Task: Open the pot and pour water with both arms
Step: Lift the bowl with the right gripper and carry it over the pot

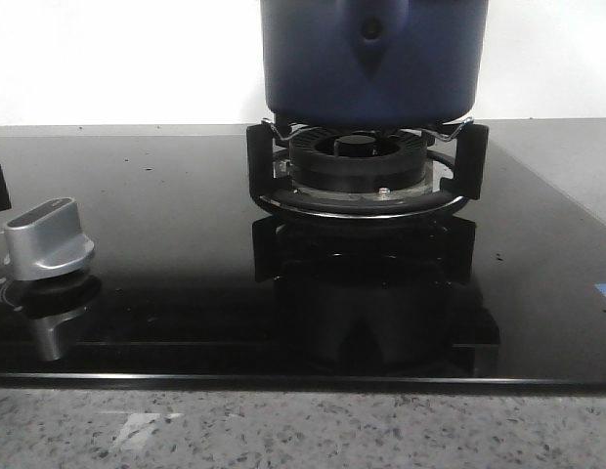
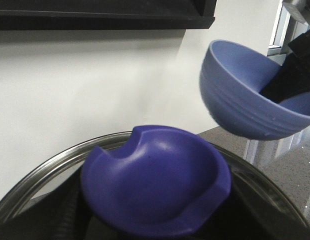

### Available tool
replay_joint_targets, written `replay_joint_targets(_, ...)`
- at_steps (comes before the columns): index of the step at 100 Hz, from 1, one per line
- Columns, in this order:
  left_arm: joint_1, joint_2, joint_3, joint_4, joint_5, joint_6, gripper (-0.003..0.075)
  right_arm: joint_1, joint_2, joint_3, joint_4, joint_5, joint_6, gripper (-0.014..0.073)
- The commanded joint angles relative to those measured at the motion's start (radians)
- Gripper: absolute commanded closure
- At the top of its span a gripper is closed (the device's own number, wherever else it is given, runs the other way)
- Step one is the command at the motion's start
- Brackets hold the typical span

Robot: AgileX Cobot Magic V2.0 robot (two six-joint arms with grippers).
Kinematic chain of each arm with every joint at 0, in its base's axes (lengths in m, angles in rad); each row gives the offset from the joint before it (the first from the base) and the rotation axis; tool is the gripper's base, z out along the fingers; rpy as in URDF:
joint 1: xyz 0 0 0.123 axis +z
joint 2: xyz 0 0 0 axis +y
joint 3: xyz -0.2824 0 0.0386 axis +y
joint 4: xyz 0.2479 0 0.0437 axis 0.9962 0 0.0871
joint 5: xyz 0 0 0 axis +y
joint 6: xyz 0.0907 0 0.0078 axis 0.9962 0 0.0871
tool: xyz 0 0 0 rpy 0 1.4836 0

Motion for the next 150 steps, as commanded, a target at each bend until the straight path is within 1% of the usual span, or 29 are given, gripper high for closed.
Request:
replay_joint_targets(1, 0.005, -0.021, -0.034, -0.050, 0.035, -0.007, 0.0405, 0.045, -0.019, -0.054, 0.029, -0.069, -0.009, 0.0667)
replay_joint_targets(11, 0.005, -0.021, -0.034, -0.050, 0.035, -0.007, 0.0405, 0.085, -0.009, -0.054, 0.023, -0.107, -0.011, 0.0667)
replay_joint_targets(25, 0.005, -0.021, -0.034, -0.050, 0.035, -0.007, 0.0405, 0.113, -0.005, -0.054, -0.034, -0.159, -0.036, 0.0667)
replay_joint_targets(32, 0.005, -0.021, -0.034, -0.050, 0.035, -0.007, 0.0405, 0.130, -0.005, -0.054, -0.097, -0.180, -0.063, 0.0667)
replay_joint_targets(43, 0.005, -0.021, -0.034, -0.050, 0.035, -0.007, 0.0405, 0.163, 0.002, -0.052, -0.224, -0.208, -0.065, 0.0667)
replay_joint_targets(58, 0.005, -0.021, -0.034, -0.050, 0.035, -0.007, 0.0405, 0.211, 0.008, -0.039, -0.322, -0.233, -0.098, 0.0667)
replay_joint_targets(69, 0.005, -0.021, -0.034, -0.050, 0.035, -0.007, 0.0405, 0.244, 0.008, -0.021, -0.418, -0.244, -0.098, 0.0645)
replay_joint_targets(77, 0.005, -0.021, -0.034, -0.050, 0.035, -0.007, 0.0405, 0.257, 0.008, -0.004, -0.476, -0.262, -0.098, 0.0645)
replay_joint_targets(91, 0.005, -0.021, -0.034, -0.050, 0.035, -0.007, 0.0405, 0.268, 0.010, 0.010, -0.526, -0.300, -0.098, 0.0645)
replay_joint_targets(103, 0.005, -0.021, -0.034, -0.050, 0.035, -0.007, 0.0405, 0.268, 0.016, 0.010, -0.558, -0.304, -0.098, 0.0645)
replay_joint_targets(125, 0.005, -0.021, -0.034, -0.050, 0.035, -0.007, 0.0405, 0.268, 0.021, 0.010, -0.585, -0.321, -0.098, 0.0645)
replay_joint_targets(136, 0.005, -0.021, -0.034, -0.050, 0.035, -0.007, 0.0405, 0.279, 0.021, 0.010, -0.643, -0.324, -0.098, 0.0645)
replay_joint_targets(150, 0.005, -0.021, -0.034, -0.050, 0.035, -0.007, 0.0405, 0.317, 0.021, 0.010, -0.718, -0.341, -0.098, 0.0645)
